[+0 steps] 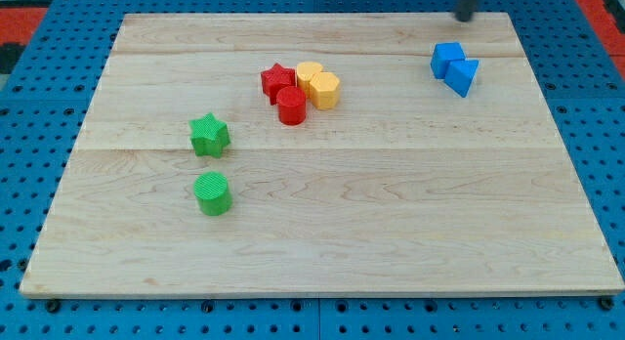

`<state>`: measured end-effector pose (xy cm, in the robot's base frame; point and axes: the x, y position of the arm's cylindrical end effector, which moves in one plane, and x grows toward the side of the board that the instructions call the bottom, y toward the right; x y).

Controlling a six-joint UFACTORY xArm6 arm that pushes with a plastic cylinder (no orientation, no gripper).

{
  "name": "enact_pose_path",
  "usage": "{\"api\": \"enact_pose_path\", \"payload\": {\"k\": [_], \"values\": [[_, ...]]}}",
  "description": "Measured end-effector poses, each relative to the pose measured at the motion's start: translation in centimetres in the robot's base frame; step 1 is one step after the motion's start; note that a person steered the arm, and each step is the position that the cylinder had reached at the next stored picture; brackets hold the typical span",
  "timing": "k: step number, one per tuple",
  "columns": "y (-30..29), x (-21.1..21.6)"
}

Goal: Push the blue cube to the left of the red star

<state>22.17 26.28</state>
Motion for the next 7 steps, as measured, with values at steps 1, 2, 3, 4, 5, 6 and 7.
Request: {"api": "enact_pose_path", "payload": {"k": [1, 2, 3, 4, 5, 6, 7], "values": [[-0.2, 6.7], [-10.9, 6.7], [-20.1, 5.2], [-21.8, 5.5], [-11.8, 5.7], [-16.0, 11.1], [-23.9, 9.0]]}}
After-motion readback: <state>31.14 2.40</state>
